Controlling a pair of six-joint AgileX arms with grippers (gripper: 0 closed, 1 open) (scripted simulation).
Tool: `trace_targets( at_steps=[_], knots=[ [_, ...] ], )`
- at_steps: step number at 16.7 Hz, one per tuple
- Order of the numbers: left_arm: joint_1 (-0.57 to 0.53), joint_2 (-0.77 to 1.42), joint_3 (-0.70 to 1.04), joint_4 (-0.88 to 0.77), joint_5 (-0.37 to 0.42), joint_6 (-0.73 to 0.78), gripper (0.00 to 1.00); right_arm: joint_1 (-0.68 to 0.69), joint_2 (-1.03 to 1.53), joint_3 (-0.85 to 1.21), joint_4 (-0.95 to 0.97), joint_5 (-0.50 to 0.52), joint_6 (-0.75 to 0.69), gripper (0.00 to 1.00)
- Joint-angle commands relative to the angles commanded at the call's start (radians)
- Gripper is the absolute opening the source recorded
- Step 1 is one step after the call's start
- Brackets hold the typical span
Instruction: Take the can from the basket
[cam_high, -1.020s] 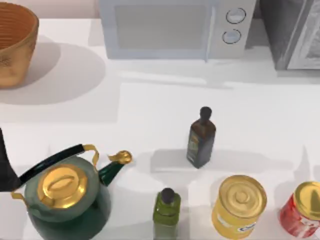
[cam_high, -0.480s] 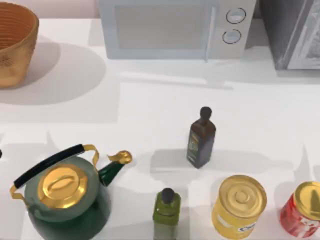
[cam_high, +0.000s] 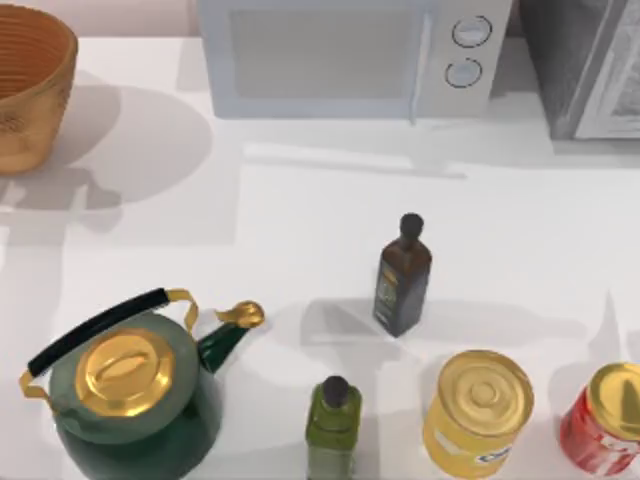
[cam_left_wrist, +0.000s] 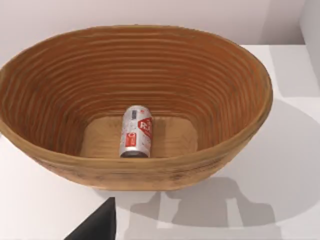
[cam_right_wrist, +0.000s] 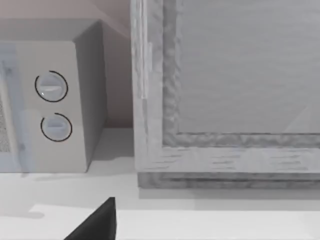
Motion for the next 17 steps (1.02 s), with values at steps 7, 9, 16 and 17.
trace_targets(
  at_steps=[7, 9, 16, 17],
  knots=[
    [0.055, 0.723, 0.678, -0.334, 0.040, 0.065, 1.00, 0.000, 0.000, 0.000, 0.000, 0.000, 0.000, 1.00],
    [0.065, 0.909, 0.850, -0.420, 0.047, 0.081, 1.00, 0.000, 0.000, 0.000, 0.000, 0.000, 0.000, 1.00],
    [0.079, 1.363, 1.264, -0.630, 0.054, 0.119, 1.00, 0.000, 0.000, 0.000, 0.000, 0.000, 0.000, 1.00],
    [0.080, 1.394, 1.291, -0.645, 0.054, 0.122, 1.00, 0.000, 0.000, 0.000, 0.000, 0.000, 0.000, 1.00]
  ],
)
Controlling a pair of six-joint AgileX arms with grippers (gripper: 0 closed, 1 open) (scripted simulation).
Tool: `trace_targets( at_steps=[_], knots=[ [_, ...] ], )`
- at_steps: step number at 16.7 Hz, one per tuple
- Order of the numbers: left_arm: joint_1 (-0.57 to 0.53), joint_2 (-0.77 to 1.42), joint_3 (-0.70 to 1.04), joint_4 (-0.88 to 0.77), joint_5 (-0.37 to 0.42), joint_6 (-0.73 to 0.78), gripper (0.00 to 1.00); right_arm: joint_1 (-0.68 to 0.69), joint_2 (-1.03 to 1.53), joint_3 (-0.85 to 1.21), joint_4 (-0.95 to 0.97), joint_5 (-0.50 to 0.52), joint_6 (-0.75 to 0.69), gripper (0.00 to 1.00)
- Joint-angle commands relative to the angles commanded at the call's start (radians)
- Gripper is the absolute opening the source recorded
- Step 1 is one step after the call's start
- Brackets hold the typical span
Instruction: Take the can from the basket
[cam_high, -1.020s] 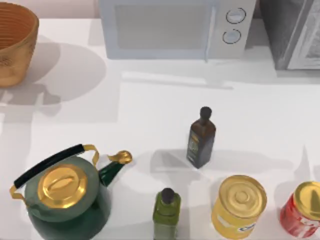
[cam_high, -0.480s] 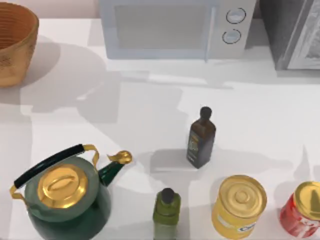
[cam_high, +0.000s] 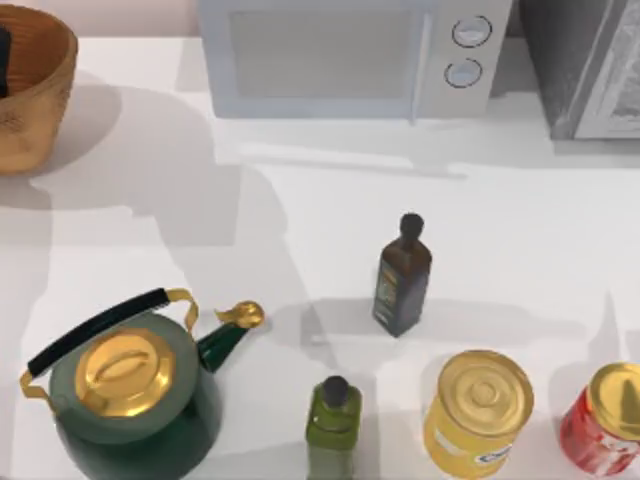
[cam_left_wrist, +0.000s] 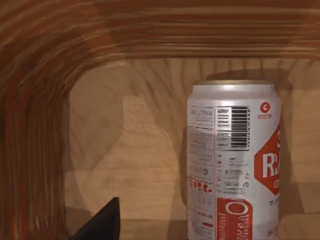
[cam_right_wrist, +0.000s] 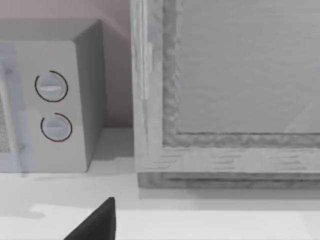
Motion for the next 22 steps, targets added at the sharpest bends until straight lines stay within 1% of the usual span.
trace_targets(
  at_steps=[2, 8, 15, 19, 22],
  knots=[
    [0.001, 0.031, 0.029, -0.014, 0.000, 0.003, 1.00, 0.000, 0.000, 0.000, 0.000, 0.000, 0.000, 1.00],
    [-0.006, 0.032, 0.029, -0.009, 0.000, 0.002, 1.00, 0.000, 0.000, 0.000, 0.000, 0.000, 0.000, 1.00],
    [-0.016, 0.134, -0.002, 0.121, -0.003, -0.013, 1.00, 0.000, 0.000, 0.000, 0.000, 0.000, 0.000, 1.00],
    [-0.016, 0.136, -0.002, 0.123, -0.003, -0.013, 1.00, 0.000, 0.000, 0.000, 0.000, 0.000, 0.000, 1.00],
    [-0.016, 0.136, -0.002, 0.123, -0.003, -0.013, 0.77, 0.000, 0.000, 0.000, 0.000, 0.000, 0.000, 1.00]
  ],
)
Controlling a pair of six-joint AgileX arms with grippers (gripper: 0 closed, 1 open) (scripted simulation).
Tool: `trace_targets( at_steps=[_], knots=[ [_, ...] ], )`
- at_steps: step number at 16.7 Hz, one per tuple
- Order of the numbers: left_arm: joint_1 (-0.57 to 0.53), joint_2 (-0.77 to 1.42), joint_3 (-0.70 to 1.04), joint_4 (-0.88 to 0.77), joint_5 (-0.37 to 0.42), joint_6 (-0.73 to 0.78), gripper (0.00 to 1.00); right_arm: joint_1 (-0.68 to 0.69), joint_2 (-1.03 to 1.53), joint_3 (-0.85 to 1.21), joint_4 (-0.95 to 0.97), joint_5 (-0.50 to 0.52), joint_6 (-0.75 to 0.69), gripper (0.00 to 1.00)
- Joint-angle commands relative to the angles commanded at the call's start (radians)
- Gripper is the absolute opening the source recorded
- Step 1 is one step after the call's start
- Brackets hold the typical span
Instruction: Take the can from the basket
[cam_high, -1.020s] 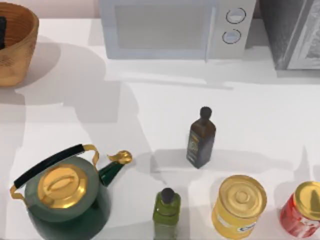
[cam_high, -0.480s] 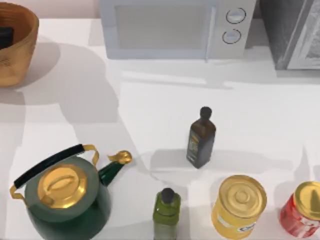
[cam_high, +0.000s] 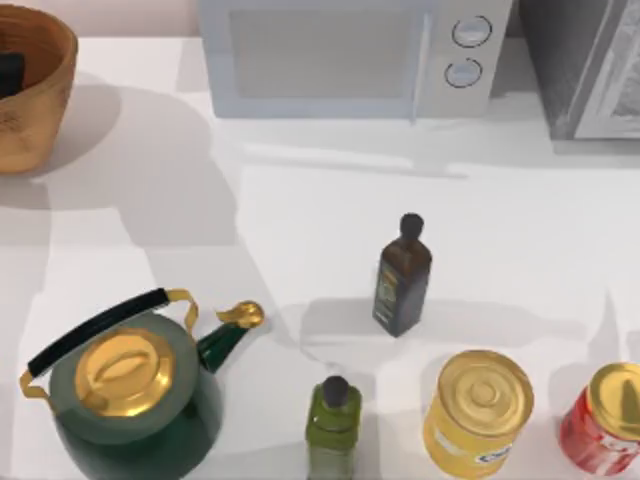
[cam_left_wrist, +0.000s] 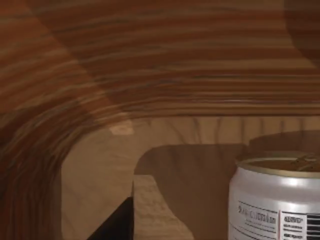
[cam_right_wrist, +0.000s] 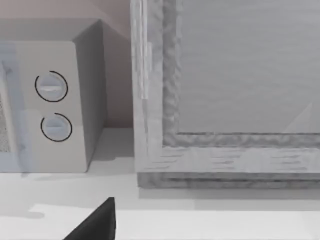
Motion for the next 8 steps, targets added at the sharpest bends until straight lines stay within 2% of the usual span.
trace_targets(
  at_steps=[8],
  knots=[
    [0.000, 0.000, 0.000, 0.000, 0.000, 0.000, 0.17, 0.000, 0.000, 0.000, 0.000, 0.000, 0.000, 1.00]
  ],
)
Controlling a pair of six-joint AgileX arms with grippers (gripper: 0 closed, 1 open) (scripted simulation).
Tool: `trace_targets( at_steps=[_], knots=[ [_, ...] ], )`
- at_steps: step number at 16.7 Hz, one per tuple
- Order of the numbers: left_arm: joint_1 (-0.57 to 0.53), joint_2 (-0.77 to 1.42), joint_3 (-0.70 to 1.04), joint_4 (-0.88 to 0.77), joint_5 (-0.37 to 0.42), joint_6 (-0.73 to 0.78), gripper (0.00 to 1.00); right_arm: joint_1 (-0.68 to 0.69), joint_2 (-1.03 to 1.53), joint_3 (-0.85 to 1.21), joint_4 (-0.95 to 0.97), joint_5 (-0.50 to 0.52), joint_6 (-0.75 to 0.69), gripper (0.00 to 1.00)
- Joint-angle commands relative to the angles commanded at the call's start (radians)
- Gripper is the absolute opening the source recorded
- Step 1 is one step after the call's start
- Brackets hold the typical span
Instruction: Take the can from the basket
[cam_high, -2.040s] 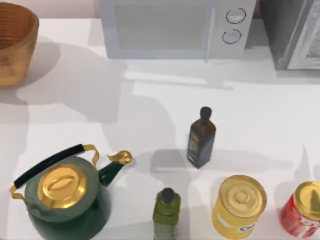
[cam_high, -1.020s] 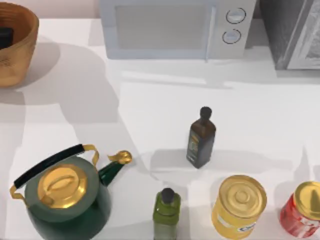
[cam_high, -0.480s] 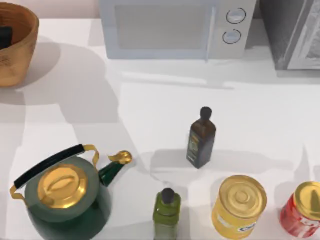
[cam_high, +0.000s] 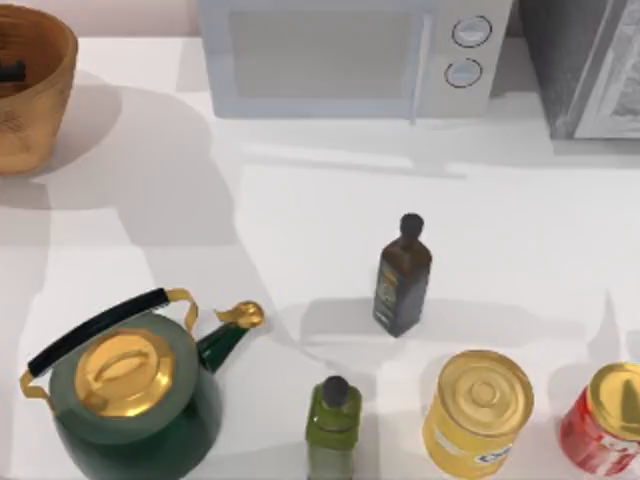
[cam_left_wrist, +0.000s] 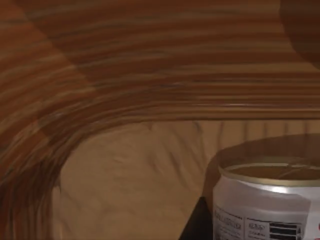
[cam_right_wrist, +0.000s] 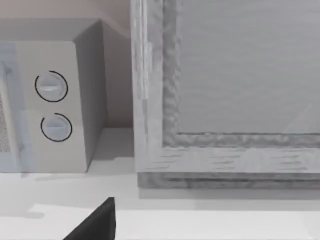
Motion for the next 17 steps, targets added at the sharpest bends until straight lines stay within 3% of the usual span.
trace_targets(
  at_steps=[2, 3, 13, 17],
  knots=[
    [0.000, 0.000, 0.000, 0.000, 0.000, 0.000, 0.02, 0.000, 0.000, 0.000, 0.000, 0.000, 0.000, 1.00],
    [0.000, 0.000, 0.000, 0.000, 0.000, 0.000, 0.00, 0.000, 0.000, 0.000, 0.000, 0.000, 0.000, 1.00],
    [0.005, -0.037, 0.004, 0.006, -0.007, 0.003, 0.00, 0.000, 0.000, 0.000, 0.000, 0.000, 0.000, 1.00],
    [0.012, -0.172, -0.133, 0.099, -0.039, -0.015, 0.00, 0.000, 0.000, 0.000, 0.000, 0.000, 0.000, 1.00]
  ],
)
